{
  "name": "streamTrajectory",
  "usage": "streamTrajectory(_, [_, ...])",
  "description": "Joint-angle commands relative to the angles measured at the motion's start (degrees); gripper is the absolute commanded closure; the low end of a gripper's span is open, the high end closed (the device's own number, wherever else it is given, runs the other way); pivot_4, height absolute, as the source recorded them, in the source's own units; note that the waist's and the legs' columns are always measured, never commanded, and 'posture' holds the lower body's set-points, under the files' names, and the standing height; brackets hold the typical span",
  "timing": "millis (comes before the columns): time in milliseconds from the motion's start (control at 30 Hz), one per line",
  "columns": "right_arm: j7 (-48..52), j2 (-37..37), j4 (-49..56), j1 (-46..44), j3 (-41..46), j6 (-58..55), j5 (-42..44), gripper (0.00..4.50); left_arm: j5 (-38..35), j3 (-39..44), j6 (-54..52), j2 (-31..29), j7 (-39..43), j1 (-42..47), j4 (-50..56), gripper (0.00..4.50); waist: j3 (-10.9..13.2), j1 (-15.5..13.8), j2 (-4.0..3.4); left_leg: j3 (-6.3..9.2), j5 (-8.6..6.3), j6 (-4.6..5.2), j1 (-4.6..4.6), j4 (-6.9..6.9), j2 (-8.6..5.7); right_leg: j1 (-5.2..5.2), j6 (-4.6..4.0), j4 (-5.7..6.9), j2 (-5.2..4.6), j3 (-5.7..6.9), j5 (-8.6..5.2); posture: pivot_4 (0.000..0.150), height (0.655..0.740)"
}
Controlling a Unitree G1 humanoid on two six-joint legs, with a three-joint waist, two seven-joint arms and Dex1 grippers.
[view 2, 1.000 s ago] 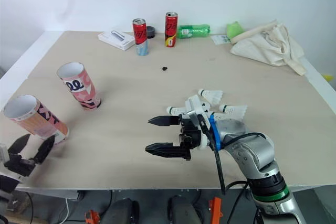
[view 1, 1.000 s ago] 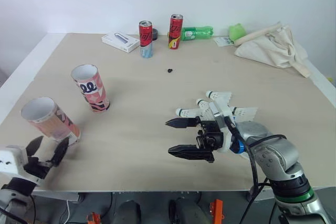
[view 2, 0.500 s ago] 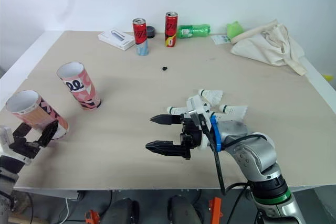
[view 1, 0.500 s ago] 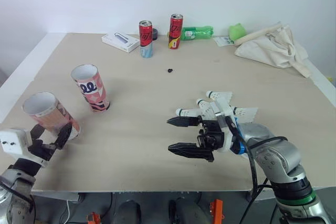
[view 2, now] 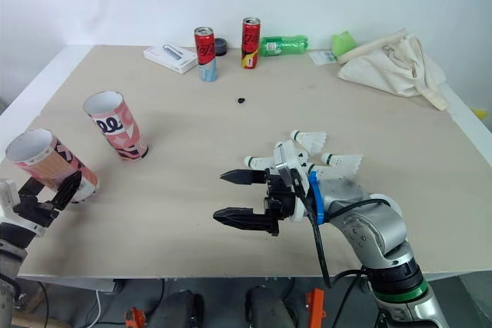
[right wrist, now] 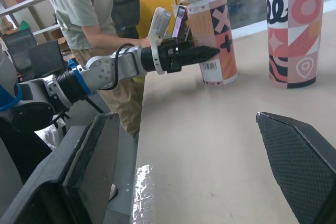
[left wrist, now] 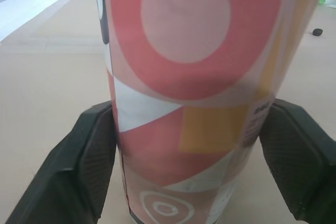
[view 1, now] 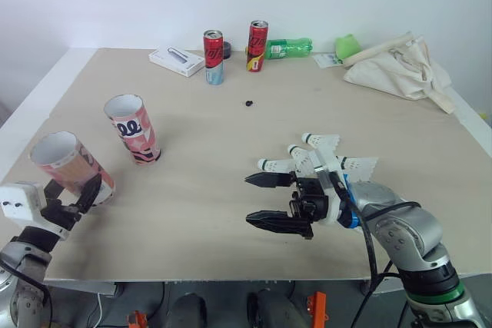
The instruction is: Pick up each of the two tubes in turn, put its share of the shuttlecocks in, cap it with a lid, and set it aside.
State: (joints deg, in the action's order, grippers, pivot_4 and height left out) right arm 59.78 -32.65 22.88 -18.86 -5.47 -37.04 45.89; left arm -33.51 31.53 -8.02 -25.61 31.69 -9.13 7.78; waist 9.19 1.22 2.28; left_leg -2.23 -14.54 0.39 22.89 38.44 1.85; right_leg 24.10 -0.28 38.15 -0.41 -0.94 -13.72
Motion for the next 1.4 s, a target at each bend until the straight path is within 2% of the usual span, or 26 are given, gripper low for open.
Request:
streamTrajectory(33, [-0.2, -0.5, 2.4, -0.4, 1.6, 0.1, 1.0, 0.00, 0.6, 0.5, 0.3, -1.0, -0.4, 1.0, 0.1, 0.87, 0.0, 0.0, 0.00, 0.00, 0.00, 0.00, 0.00, 0.00, 0.00, 0.00, 0.00, 0.00, 0.00, 0.00, 0.00, 0.150, 0.7400])
streamTrajectory(800, [0.7, -0.9, 1.5, -1.4, 1.5, -0.5, 1.2, 0.00, -0.6, 1.7, -0.1, -2.0, -0.4, 0.5, 1.6, 0.87, 0.0, 0.0, 0.00, 0.00, 0.00, 0.00, 0.00, 0.00, 0.00, 0.00, 0.00, 0.00, 0.00, 0.00, 0.00, 0.150, 0.7400])
streamTrajectory(967, [1.1, -0.9, 0.7, -2.0, 2.1, -1.1, 2.2, 0.00, 0.9, -0.1, 2.1, -7.3, 9.4, -4.2, 4.9, 0.87, 0.0, 0.1, 0.02, -0.02, 0.00, 0.00, 0.00, -0.03, 0.01, 0.04, -0.02, 0.00, -0.01, 0.00, -0.01, 0.150, 0.7400])
streamTrajectory(1100, [0.9, -0.6, 0.8, -1.7, 2.3, -1.6, 2.8, 0.00, 2.6, -1.1, 3.6, -10.2, 13.5, -4.7, 4.5, 0.87, 0.0, -0.1, 0.01, -0.01, 0.00, 0.00, 0.01, -0.03, 0.00, 0.04, -0.01, 0.00, -0.01, 0.02, -0.03, 0.150, 0.7400])
streamTrajectory(1267, [-0.2, -1.5, 2.4, -0.1, 4.6, -2.5, 4.7, 0.00, 3.1, -2.1, 2.9, -16.7, 20.2, -3.1, 4.4, 0.87, 0.0, -0.1, 0.02, -0.03, 0.00, 0.00, 0.02, -0.03, 0.01, 0.05, 0.07, -0.01, -0.02, 0.02, -0.08, 0.150, 0.7400])
streamTrajectory(1400, [-1.6, -3.9, 4.5, 2.4, 8.6, -3.5, 6.3, 0.00, 2.8, -5.5, -0.5, -22.5, 24.7, 1.8, 4.4, 0.87, 0.1, -0.2, -0.05, -0.02, 0.00, 0.00, 0.06, -0.03, -0.01, 0.09, 0.06, -0.01, -0.04, 0.01, -0.09, 0.150, 0.7400])
